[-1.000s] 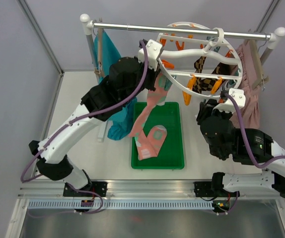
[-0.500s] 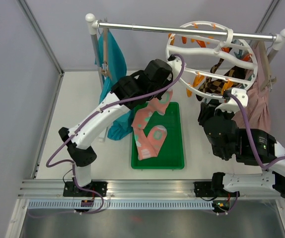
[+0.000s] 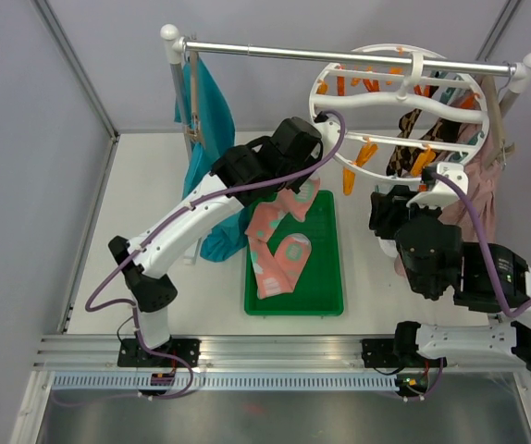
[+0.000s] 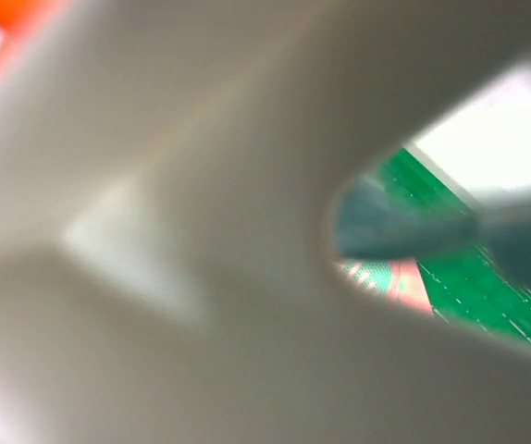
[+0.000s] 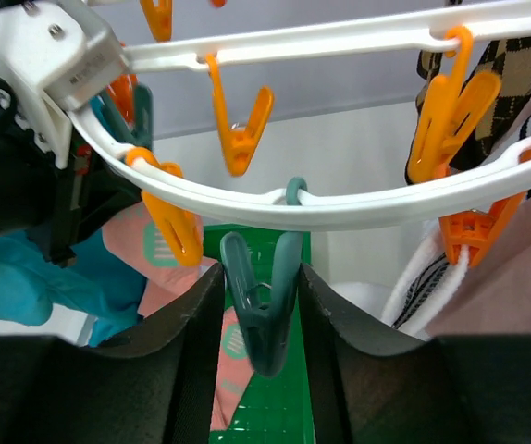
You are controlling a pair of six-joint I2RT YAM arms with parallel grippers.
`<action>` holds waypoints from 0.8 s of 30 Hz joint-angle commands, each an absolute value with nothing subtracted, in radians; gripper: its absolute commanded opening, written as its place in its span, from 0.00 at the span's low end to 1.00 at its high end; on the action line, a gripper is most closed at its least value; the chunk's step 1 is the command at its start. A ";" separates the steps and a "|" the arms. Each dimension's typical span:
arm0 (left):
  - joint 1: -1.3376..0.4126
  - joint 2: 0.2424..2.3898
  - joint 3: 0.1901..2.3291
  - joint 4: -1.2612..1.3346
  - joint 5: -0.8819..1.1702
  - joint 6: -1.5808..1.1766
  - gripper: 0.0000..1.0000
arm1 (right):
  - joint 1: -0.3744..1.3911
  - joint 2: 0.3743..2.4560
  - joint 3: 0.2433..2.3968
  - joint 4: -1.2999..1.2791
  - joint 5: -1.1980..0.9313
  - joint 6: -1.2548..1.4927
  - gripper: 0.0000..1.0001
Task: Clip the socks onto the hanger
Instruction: Rotate the hanger.
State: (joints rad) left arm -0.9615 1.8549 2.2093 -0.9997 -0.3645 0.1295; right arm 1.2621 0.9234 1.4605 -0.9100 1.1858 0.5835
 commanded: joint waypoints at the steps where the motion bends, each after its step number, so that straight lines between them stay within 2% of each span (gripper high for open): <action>1: -0.963 1.836 2.163 -1.016 -0.339 0.170 0.02 | 1.267 0.890 1.490 -0.845 1.160 0.551 0.44; 7: -0.963 1.816 2.143 -1.000 -0.318 0.172 0.02 | 1.267 0.902 1.508 -0.908 1.178 0.587 0.65; 15: -0.962 1.812 2.129 -0.988 -0.308 0.173 0.02 | 1.266 0.965 1.519 -0.931 1.163 0.542 0.69; 24: -0.963 1.801 2.117 -0.982 -0.308 0.178 0.02 | 1.266 1.069 1.560 -0.975 1.184 0.544 0.68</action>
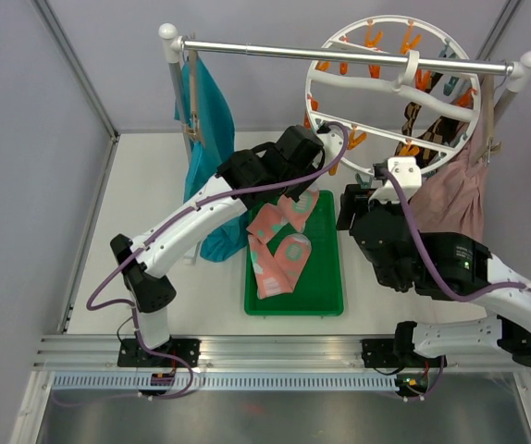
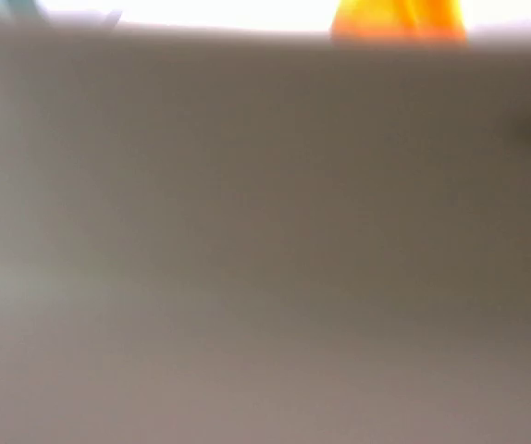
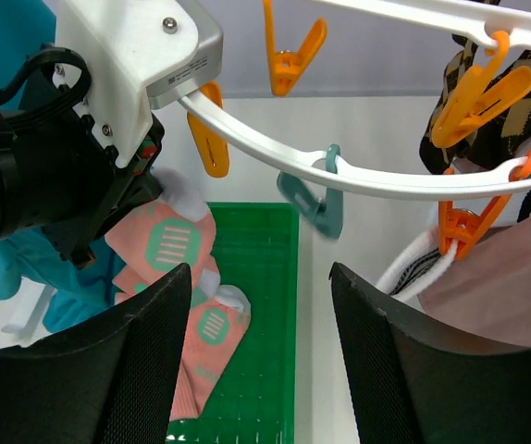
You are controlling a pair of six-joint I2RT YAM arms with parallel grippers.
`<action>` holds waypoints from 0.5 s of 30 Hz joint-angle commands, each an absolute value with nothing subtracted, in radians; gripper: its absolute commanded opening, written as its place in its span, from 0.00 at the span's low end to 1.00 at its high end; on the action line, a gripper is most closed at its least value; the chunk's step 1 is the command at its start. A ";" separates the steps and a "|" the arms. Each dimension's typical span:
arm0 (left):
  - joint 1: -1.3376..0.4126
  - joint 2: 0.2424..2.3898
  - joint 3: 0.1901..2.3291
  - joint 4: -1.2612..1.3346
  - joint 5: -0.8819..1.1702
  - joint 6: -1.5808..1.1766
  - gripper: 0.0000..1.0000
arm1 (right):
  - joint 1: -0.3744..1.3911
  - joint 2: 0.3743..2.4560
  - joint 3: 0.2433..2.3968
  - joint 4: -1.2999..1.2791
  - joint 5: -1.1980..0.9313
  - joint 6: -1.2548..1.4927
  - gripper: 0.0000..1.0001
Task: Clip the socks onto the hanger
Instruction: Rotate the hanger.
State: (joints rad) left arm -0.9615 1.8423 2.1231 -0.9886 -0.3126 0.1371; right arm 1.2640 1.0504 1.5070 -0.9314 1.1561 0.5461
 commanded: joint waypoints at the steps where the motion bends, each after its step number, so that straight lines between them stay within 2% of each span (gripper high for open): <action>1: -0.963 1.799 2.117 -0.982 -0.308 0.179 0.02 | 1.267 1.080 1.566 -1.004 1.195 0.564 0.68; 15: -0.963 1.798 2.108 -0.971 -0.308 0.183 0.02 | 1.266 1.226 1.672 -1.199 1.324 0.716 0.69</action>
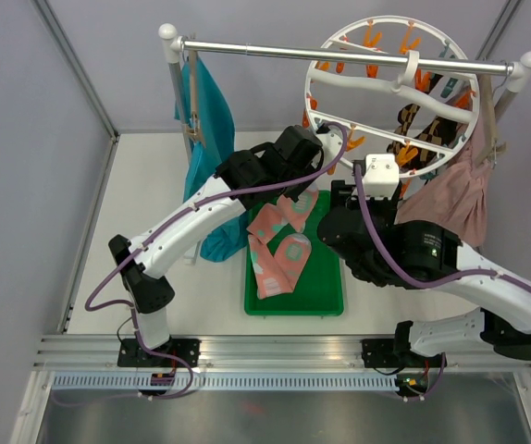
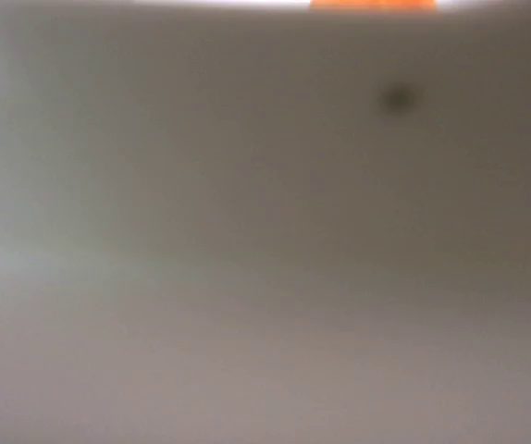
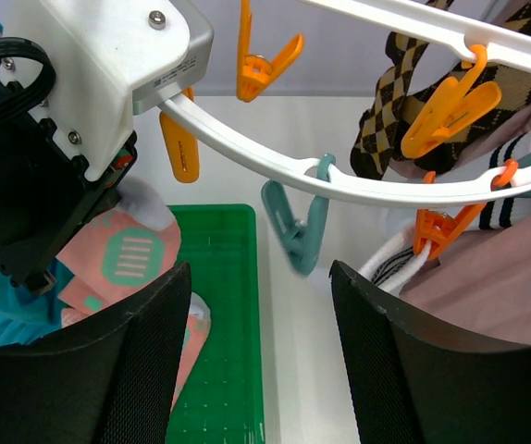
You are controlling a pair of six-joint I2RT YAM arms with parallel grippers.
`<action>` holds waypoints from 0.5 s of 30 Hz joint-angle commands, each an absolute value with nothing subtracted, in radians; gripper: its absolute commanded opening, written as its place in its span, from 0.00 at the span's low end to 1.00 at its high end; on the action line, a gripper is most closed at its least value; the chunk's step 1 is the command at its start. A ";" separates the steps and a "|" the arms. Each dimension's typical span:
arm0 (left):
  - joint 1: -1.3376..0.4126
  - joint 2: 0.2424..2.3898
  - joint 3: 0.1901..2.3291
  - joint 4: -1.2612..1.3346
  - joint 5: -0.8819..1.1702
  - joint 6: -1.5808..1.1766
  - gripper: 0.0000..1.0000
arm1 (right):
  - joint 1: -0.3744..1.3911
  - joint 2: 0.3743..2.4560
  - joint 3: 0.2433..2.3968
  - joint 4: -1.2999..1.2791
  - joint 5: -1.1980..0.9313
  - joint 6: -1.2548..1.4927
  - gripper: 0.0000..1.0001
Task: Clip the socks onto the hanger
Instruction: Rotate the hanger, then open the clamp at the hanger.
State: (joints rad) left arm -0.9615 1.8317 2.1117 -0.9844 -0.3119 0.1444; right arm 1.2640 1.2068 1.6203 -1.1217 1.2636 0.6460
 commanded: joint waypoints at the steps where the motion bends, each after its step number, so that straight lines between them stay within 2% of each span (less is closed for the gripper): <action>1: -0.962 1.796 2.106 -0.969 -0.308 0.183 0.02 | 1.267 1.232 1.675 -1.225 1.330 0.724 0.68; 15: -0.963 1.795 2.095 -0.960 -0.304 0.190 0.02 | 1.264 1.359 1.732 -1.396 1.414 0.905 0.69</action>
State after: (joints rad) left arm -0.9615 1.8313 2.1002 -0.9703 -0.3119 0.1478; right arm 1.2640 1.3308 1.6775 -1.2949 1.3483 0.8165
